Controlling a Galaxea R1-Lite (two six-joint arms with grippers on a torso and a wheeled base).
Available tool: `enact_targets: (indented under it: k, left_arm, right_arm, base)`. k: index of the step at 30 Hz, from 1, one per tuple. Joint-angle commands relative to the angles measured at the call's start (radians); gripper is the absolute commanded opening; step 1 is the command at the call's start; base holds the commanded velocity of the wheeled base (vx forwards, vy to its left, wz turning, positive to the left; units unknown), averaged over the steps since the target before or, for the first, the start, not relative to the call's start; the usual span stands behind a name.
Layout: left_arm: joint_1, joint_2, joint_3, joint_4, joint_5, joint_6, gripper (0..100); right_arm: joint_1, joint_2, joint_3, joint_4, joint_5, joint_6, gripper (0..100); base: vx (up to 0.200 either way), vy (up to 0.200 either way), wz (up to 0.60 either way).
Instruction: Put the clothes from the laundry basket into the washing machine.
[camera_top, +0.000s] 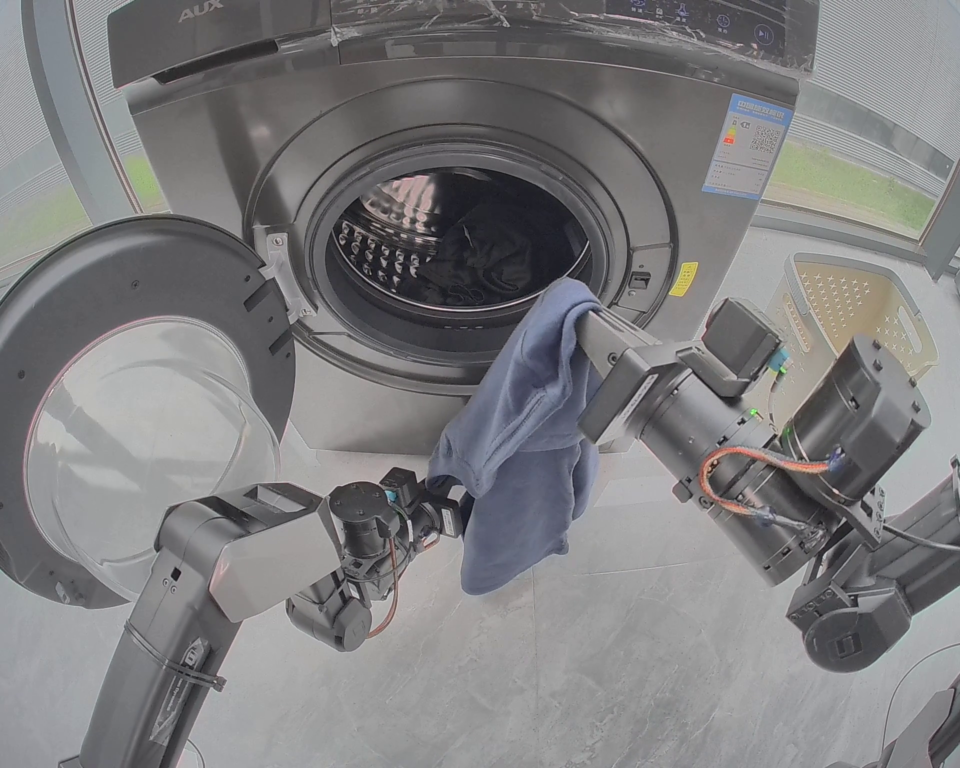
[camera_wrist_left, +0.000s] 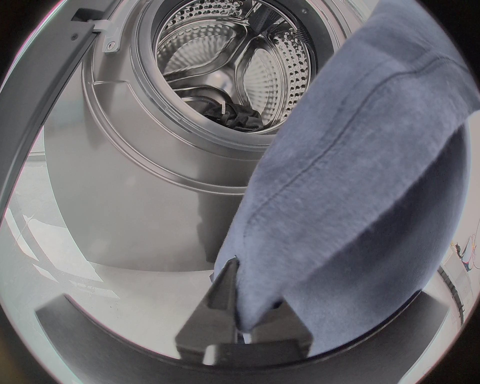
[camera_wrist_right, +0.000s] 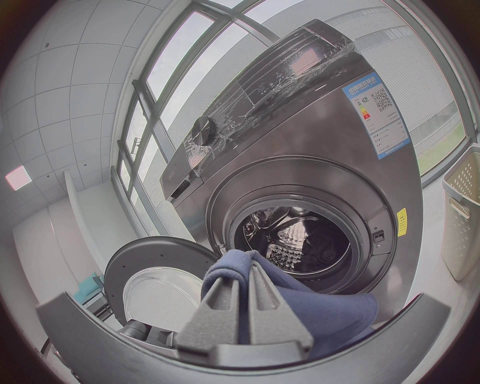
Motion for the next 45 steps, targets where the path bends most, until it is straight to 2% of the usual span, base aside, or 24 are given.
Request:
enact_targets:
  k: [1, 3, 4, 7, 12, 19, 23, 24, 25, 28, 41, 42, 45]
  left_arm:
    - [0.004, -0.025, 0.007, -0.003, 0.002, -0.005, 0]
    - [0.004, -0.045, 0.027, -0.004, 0.002, -0.001, 0]
    - [0.004, -0.079, 0.078, -0.004, 0.002, -0.001, 0]
    - [0.002, -0.186, 0.193, -0.006, -0.003, -0.005, 0]
    - [-0.012, -0.398, 0.391, -0.004, -0.012, -0.024, 0]
    - [-0.056, -0.737, 0.627, -0.001, -0.015, -0.043, 0]
    - [-0.061, -0.857, 0.665, -0.001, -0.017, -0.072, 0]
    - [-0.061, -0.860, 0.665, 0.000, -0.017, -0.072, 0]
    - [-0.061, -0.889, 0.675, -0.001, -0.017, -0.087, 0]
    - [-0.061, -0.918, 0.695, -0.001, -0.018, -0.098, 0]
    - [-0.107, -0.959, 0.630, -0.003, -0.025, -0.100, 0]
    - [-0.107, -0.959, 0.630, -0.003, -0.023, -0.100, 0]
    - [-0.104, -0.952, 0.627, -0.003, -0.020, -0.100, 0]
  right_arm:
    - [-0.015, 0.002, 0.018, 0.000, 0.000, 0.000, 0]
    - [-0.030, 0.006, 0.021, 0.001, -0.002, 0.001, 0]
    - [-0.062, 0.010, 0.025, 0.001, -0.002, 0.001, 0]
    - [-0.099, 0.010, 0.036, -0.002, -0.002, 0.004, 0]
    - [-0.144, 0.012, 0.047, 0.003, -0.002, 0.008, 0]
    - [-0.234, 0.029, 0.142, -0.011, 0.003, 0.009, 0]
    - [-0.254, 0.033, 0.165, -0.011, 0.004, 0.009, 0]
    - [-0.254, 0.033, 0.165, -0.009, 0.004, 0.009, 0]
    - [-0.259, 0.048, 0.166, -0.003, 0.001, 0.011, 0]
    - [-0.259, 0.070, 0.176, -0.003, 0.001, 0.011, 0]
    - [-0.257, 0.170, 0.099, -0.020, 0.000, 0.008, 0]
    - [-0.257, 0.180, 0.099, -0.020, 0.000, 0.008, 100]
    - [-0.257, 0.208, 0.111, -0.014, 0.000, 0.008, 100]
  base:
    - [0.000, 0.000, 0.00]
    - [0.000, 0.000, 0.00]
    - [0.000, 0.000, 0.00]
    - [0.000, 0.000, 0.00]
    - [0.000, 0.000, 0.00]
    - [0.000, 0.000, 0.00]
    - [0.000, 0.000, 0.00]
    - [0.000, 0.000, 0.00]
    - [0.000, 0.000, 0.00]
    - [0.000, 0.000, 0.00]
    - [0.000, 0.000, 0.00]
    - [0.000, 0.000, 0.00]
    - [0.000, 0.000, 0.00]
